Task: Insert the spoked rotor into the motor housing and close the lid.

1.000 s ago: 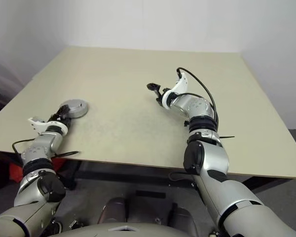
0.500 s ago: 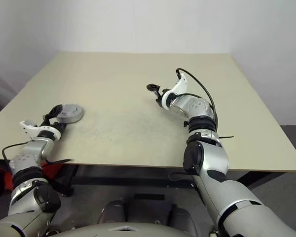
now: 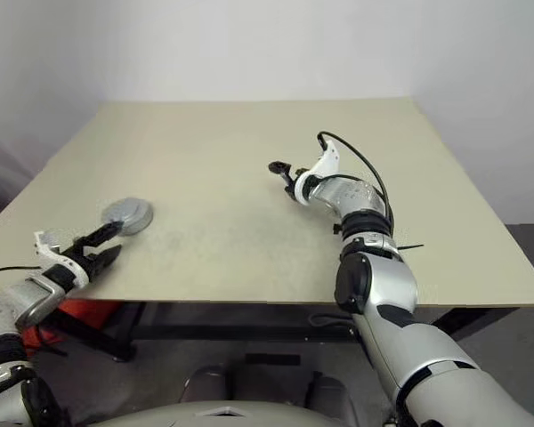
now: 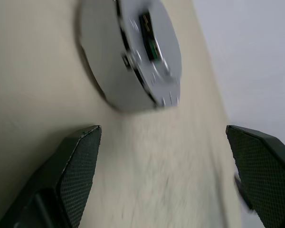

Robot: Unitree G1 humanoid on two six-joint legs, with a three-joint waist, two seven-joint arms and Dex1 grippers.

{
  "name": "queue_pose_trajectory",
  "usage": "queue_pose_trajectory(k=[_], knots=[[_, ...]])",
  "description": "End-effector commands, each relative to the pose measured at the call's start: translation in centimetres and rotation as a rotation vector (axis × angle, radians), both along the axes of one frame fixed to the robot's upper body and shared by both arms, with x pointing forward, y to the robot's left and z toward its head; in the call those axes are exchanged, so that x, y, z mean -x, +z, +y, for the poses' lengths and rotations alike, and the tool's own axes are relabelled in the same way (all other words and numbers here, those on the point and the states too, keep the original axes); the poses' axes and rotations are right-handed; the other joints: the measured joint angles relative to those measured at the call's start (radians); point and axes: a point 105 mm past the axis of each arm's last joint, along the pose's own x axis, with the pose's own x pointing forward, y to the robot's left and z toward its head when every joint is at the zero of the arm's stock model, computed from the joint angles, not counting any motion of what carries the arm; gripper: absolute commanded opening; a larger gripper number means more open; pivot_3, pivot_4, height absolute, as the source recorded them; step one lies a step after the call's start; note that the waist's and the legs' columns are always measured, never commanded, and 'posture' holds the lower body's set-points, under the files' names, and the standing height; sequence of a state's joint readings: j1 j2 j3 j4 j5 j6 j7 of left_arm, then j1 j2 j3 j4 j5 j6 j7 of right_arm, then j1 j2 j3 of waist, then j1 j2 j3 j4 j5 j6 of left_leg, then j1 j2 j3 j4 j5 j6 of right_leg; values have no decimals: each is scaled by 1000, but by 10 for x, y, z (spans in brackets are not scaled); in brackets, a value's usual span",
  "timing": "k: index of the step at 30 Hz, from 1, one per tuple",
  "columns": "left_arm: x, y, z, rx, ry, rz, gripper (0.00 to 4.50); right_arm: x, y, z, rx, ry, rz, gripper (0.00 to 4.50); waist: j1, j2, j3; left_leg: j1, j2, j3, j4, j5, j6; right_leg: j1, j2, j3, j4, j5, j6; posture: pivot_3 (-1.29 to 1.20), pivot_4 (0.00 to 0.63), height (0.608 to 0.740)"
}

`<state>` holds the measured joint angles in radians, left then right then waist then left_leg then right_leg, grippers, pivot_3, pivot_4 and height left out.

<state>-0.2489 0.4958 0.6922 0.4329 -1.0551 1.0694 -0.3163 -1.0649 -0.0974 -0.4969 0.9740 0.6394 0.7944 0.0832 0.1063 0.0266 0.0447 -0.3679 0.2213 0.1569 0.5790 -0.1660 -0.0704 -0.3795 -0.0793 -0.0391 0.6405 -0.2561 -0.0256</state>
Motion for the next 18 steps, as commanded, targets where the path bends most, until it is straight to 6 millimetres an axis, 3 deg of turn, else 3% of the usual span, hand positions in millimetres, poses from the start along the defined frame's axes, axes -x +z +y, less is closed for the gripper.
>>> queue_pose_trajectory(k=[1, 3, 7, 12, 15, 18], knots=[[5, -29, -69, -17, -281, 137, 4472, -6, 19, 0, 74, 33, -123, 4500, 16, 0, 0, 1, -1, 0, 0, 0, 0, 1, -2, 0, 0, 0, 0, 0, 0, 740], [-9, -19, -90, -164, -366, 80, 4472, -6, 20, -5, 172, 65, -217, 4500, 37, 0, 0, 2, -6, -1, 0, 0, 0, 5, -6, -1, 0, -1, 2, 0, 0, 740], [-52, 24, -119, -401, -381, -182, 4472, 0, 16, -25, 429, 145, -430, 4500, 75, -3, 1, 2, -14, -1, 0, -1, 2, 14, -16, 3, -1, -4, 10, 0, 0, 740], [-78, 69, -149, -660, -449, -450, 4472, 14, 11, -63, 600, 228, -567, 4500, 77, -17, 8, -11, -15, -1, 2, 13, 14, 12, -14, 10, -2, -1, 21, 0, 0, 740], [-87, 74, -153, -845, -464, -532, 4472, 22, 14, -83, 665, 286, -620, 4500, 67, -18, 8, -16, -16, -1, 4, 14, 15, 8, -13, 10, -2, 3, 25, 0, 0, 740], [-92, 68, -160, -1026, -516, -580, 4472, 26, 18, -116, 785, 274, -659, 4500, 50, -17, 8, -15, -15, -2, 2, 14, 15, 8, -10, 10, -2, 3, 24, 0, 0, 740]])
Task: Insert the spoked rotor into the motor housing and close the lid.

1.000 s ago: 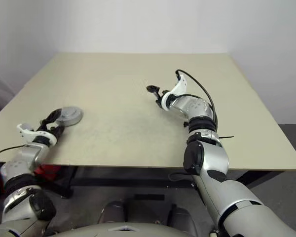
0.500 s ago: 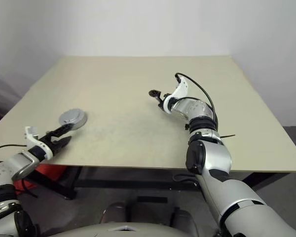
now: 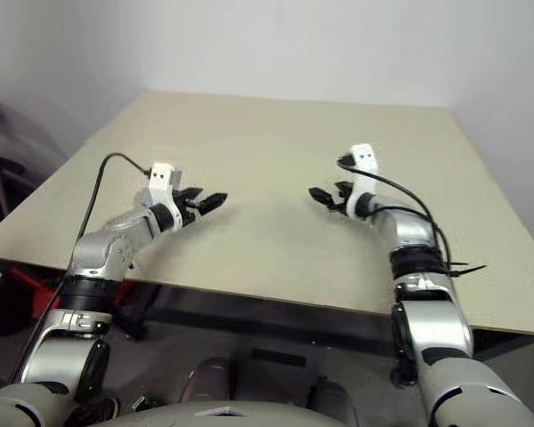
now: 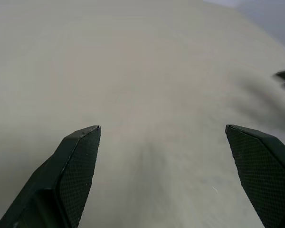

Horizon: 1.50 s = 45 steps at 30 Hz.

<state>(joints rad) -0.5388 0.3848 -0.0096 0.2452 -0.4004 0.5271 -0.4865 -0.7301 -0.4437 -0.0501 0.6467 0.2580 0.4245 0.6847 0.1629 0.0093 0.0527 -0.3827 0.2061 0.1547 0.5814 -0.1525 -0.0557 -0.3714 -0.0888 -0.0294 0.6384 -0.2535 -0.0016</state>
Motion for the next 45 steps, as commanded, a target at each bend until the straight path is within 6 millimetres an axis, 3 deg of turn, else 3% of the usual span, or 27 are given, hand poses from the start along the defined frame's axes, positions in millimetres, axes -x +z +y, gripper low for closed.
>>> queue_pose_trajectory(k=[1, 5, 10, 14, 16, 22, 25, 27, 30, 36, 39, 45], knots=[[-6, 3, -10, -154, -55, -101, 4472, -1, 28, -20, 89, 8, -154, 4500, -13, 0, 0, 0, 0, 0, 0, 0, 0, 0, 1, 0, 0, 0, 0, 0, 0, 740], [-5, 3, -16, -122, -74, -113, 4472, -2, 35, -37, 164, -38, -250, 4500, -32, 0, 0, -1, 1, 0, 0, 0, 1, -2, 1, 0, 1, -3, -5, 0, 0, 740], [-6, 6, -2, -138, -18, -169, 4472, -3, 37, -53, 231, -136, -342, 4500, -37, 0, 0, -1, 0, 1, 0, 0, 7, -2, 1, 0, 1, -4, -7, 0, 0, 740], [-10, 13, 1, -125, 26, -213, 4472, -3, 33, -51, 200, -164, -326, 4500, -38, 0, 0, -1, 0, 1, 1, 0, 10, -2, 0, 0, 1, -3, -8, 0, 0, 740], [-11, 17, -4, -137, 19, -240, 4472, 1, 29, -49, 309, -134, -371, 4500, -37, 0, 0, -1, 0, 1, 1, 0, 10, -2, 0, 0, 1, -3, -8, 0, 0, 740], [-6, 14, -5, -220, 69, -320, 4472, 16, 18, -54, 412, -127, -446, 4500, -36, 0, 0, -1, 0, 1, 1, -1, 12, -1, -1, -1, 0, -3, -8, 0, 0, 740], [-7, 17, 2, -234, 133, -360, 4472, 17, 27, -58, 440, -195, -532, 4500, -40, 0, 0, -1, 0, 1, 1, -3, 16, -2, -1, -1, 0, -3, -8, 0, 0, 740], [-10, 20, 7, -211, 182, -369, 4472, 15, 35, -56, 393, -235, -572, 4500, -42, 0, 0, -1, 0, 2, 1, -3, 16, -3, -1, -1, 0, -3, -8, 0, 0, 740], [-15, 19, 5, -127, 269, -373, 4472, 13, 46, -67, 141, -405, -584, 4500, -43, 0, 0, 1, 0, 2, 1, -4, 17, -1, 0, 0, 1, -3, -8, 0, 0, 740], [-16, 9, -14, -65, 245, -334, 4472, 6, 32, -70, -165, -568, -453, 4500, -39, 0, 0, 0, 0, 2, 1, -4, 18, -1, -1, 0, 1, -3, -9, 0, 0, 740], [-20, 7, -20, -38, 244, -316, 4472, 5, 30, -69, -212, -599, -426, 4500, -39, 0, 0, -1, 0, 2, 1, -4, 19, -2, -1, 0, 1, -3, -9, 0, 0, 740], [-25, 8, -27, -39, 226, -314, 4472, -3, 30, -64, -144, -582, -418, 4500, -39, 1, 0, -3, 0, 2, 1, -4, 19, -5, -1, 0, 0, -3, -9, 0, 0, 740]])
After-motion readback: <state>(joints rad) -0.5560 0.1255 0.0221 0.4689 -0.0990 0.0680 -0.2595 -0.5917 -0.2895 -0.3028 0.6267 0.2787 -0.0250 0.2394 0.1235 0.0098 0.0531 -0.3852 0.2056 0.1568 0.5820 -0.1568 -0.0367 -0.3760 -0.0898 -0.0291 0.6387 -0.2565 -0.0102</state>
